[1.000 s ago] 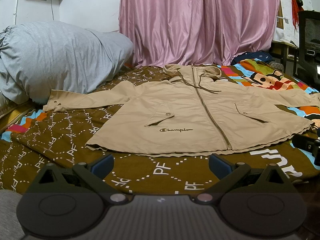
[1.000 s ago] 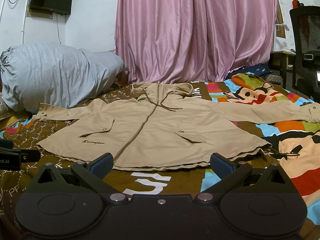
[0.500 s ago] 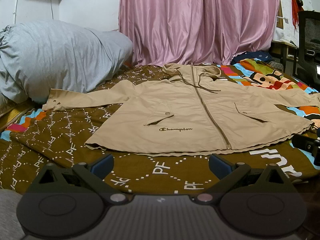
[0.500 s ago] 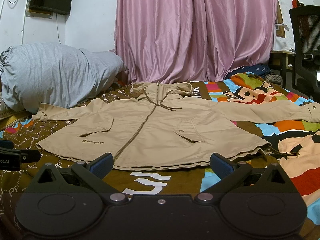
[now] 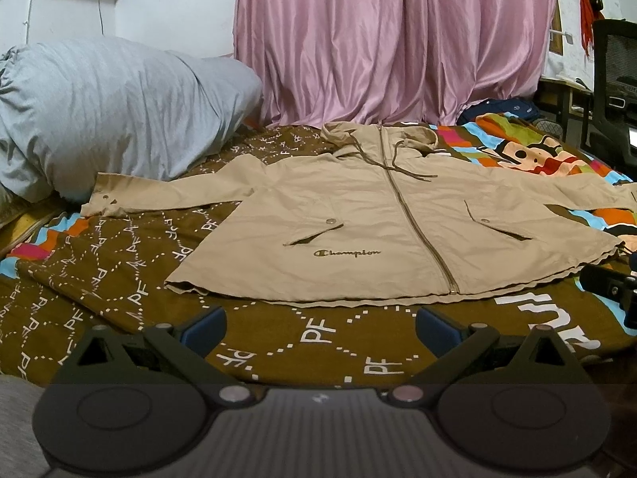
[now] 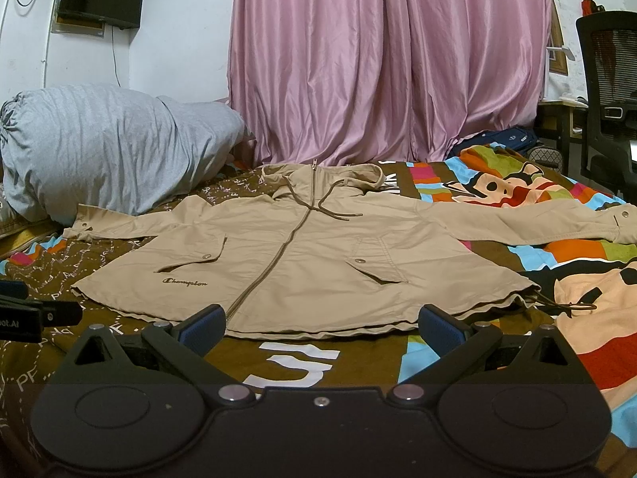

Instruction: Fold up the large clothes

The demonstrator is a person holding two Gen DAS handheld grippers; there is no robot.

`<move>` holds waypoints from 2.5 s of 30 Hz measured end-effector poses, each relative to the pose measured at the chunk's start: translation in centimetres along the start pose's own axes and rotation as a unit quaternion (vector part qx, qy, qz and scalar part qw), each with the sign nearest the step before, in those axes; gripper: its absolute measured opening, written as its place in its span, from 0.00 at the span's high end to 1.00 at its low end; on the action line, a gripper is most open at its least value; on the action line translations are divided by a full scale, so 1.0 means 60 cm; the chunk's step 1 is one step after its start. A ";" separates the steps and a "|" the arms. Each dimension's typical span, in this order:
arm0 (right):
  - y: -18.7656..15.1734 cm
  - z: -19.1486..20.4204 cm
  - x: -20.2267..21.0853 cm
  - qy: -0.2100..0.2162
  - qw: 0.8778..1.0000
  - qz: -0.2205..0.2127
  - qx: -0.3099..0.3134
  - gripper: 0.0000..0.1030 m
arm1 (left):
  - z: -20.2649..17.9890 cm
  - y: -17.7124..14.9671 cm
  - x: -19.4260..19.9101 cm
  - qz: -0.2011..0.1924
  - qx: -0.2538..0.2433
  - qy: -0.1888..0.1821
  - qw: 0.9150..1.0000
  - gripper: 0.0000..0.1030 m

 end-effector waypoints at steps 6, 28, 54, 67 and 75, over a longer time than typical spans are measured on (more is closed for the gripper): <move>0.002 0.001 -0.002 0.000 1.000 0.000 0.000 0.00 | 0.001 0.002 0.001 0.002 0.000 -0.001 1.000 0.00; -0.004 -0.043 -0.021 -0.013 0.995 0.061 -0.078 0.00 | 0.020 0.013 -0.034 0.045 0.029 -0.015 0.998 0.00; 0.118 -0.745 -0.235 -0.218 0.886 0.046 -0.407 0.10 | 0.046 0.093 -0.301 0.050 0.089 0.001 0.995 0.00; 0.067 -0.825 -0.266 -0.332 0.770 -0.026 -0.544 0.73 | 0.063 0.081 -0.309 0.051 0.121 -0.004 0.991 0.01; 0.169 -0.781 -0.249 -0.357 0.832 -0.036 -0.424 0.99 | 0.048 0.096 -0.286 0.031 0.115 -0.029 0.992 0.00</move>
Point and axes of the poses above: each gripper's, at about its wrist camera, not at the fingertips, and x roughly against the way its jaws point, z to its left, y to its top, the point moved 6 cm from there along -x, roughly the way its jaws point, and after that the axes turned 2 degrees about x, right-handed, at the moved point
